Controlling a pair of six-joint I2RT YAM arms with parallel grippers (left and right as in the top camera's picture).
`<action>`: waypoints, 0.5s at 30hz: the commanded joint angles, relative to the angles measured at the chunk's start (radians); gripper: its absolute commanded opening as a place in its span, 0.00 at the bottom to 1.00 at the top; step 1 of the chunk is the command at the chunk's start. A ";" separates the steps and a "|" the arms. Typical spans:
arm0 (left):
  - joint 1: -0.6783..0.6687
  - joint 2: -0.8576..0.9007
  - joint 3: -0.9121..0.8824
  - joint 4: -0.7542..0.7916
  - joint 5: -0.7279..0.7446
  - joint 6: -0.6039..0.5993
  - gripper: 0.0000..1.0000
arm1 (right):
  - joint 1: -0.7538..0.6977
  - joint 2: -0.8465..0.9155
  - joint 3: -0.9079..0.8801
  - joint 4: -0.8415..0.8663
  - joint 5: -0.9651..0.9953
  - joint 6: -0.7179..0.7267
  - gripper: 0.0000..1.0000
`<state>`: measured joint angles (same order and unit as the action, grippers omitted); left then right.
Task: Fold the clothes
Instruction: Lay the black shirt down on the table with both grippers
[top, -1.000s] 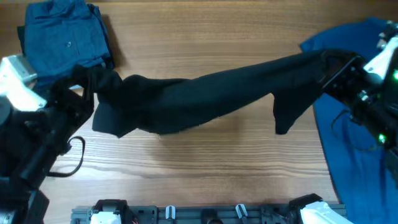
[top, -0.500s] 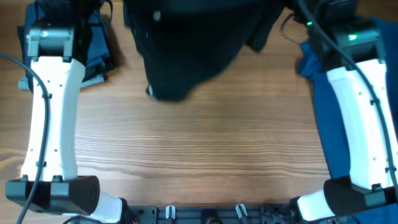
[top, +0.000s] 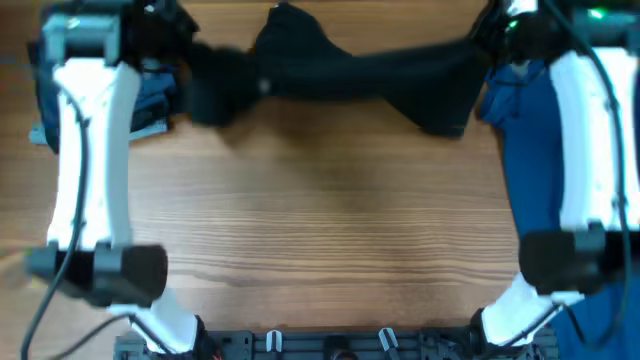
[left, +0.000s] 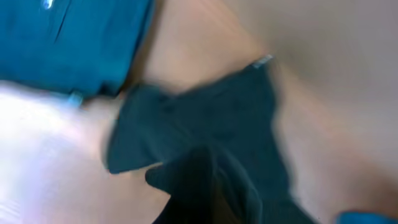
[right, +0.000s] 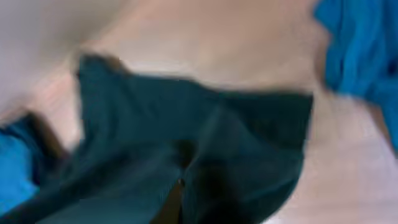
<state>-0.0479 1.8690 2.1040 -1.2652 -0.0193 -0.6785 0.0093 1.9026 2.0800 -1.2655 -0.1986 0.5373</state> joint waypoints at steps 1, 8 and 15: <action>-0.001 0.026 0.003 -0.147 -0.027 -0.041 0.04 | 0.026 0.036 -0.001 -0.098 -0.013 -0.068 0.04; -0.013 0.018 0.003 -0.415 0.000 -0.032 0.05 | 0.078 0.032 -0.001 -0.319 0.073 -0.093 0.19; -0.116 0.018 0.003 -0.418 -0.006 0.090 0.91 | 0.099 0.031 -0.001 -0.343 0.132 -0.118 0.70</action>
<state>-0.1261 1.9129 2.0945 -1.6829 -0.0093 -0.6319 0.1055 1.9568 2.0705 -1.6073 -0.1215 0.4313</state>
